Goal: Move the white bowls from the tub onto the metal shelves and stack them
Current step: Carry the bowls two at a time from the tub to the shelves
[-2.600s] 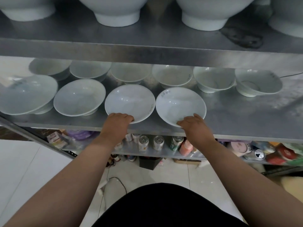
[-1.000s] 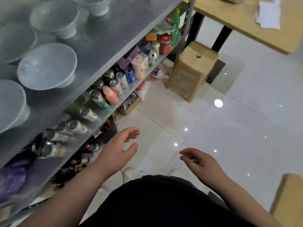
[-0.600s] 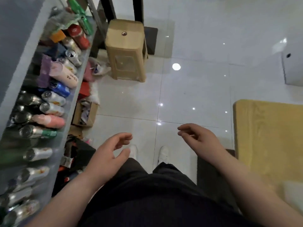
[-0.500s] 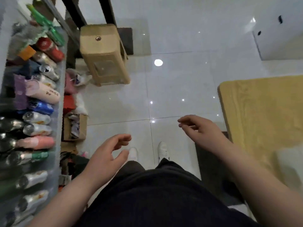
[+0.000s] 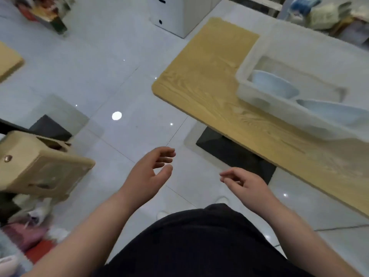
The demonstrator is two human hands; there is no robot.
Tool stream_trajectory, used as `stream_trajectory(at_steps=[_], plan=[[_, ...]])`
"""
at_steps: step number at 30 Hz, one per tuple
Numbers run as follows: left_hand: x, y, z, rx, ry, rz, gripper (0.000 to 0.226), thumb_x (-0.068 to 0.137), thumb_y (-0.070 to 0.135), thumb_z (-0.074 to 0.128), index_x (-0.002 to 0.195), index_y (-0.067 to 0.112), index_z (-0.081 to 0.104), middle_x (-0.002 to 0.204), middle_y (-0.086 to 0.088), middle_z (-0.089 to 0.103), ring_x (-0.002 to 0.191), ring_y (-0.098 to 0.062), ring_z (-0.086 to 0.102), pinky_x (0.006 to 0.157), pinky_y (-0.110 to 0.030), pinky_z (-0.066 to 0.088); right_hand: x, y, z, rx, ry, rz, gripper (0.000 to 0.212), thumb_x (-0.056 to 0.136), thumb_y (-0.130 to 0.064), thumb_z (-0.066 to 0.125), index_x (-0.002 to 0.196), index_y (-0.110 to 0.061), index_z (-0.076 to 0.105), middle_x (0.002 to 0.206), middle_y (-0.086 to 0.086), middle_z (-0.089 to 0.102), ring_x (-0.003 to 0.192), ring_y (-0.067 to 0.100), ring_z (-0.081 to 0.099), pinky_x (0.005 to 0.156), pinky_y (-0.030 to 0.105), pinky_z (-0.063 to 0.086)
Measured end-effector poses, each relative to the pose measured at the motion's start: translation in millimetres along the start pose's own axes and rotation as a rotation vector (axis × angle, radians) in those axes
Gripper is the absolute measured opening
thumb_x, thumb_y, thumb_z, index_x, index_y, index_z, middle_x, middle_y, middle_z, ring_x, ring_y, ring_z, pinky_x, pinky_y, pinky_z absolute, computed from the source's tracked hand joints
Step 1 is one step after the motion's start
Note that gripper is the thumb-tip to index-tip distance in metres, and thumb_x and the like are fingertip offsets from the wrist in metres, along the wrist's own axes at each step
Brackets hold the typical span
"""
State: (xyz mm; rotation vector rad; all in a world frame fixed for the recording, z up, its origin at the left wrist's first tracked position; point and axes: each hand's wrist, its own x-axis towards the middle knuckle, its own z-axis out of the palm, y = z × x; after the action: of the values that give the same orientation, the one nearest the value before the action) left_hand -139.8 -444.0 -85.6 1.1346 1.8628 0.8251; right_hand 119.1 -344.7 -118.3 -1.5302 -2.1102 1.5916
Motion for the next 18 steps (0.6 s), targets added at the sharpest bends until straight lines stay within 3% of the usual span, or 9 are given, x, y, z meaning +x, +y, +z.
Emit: stream_trajectory(at_steps=[10,18], plan=[[80.4,107.5,121.6,0.123,-0.158,0.136,0.035,0.093,0.013,0.056,0.118,0.038,0.057,0.113,0.023,0.064,0.107,0.001,0.061,0.086,-0.016,0.047,-16.3,89.9,-124.5,0.139,0.197,0.07,0.013,0.095,-0.03,0.059,0.102,-0.037,0.067,0.094,-0.019,0.068,0.082,-0.004,0.062,0.074,0.014,0.046],[130.4,135.1,163.2,0.144,-0.25,0.143,0.038,0.092,0.008,0.056,0.115,0.038,0.059,0.111,0.025,0.065,0.106,0.0,0.062,0.085,-0.013,0.046,11.3,119.5,-197.9,0.162,0.388,0.041,0.015,0.094,-0.021,0.06,0.101,-0.031,0.069,0.096,-0.016,0.069,0.091,0.0,0.064,0.083,0.03,0.054]])
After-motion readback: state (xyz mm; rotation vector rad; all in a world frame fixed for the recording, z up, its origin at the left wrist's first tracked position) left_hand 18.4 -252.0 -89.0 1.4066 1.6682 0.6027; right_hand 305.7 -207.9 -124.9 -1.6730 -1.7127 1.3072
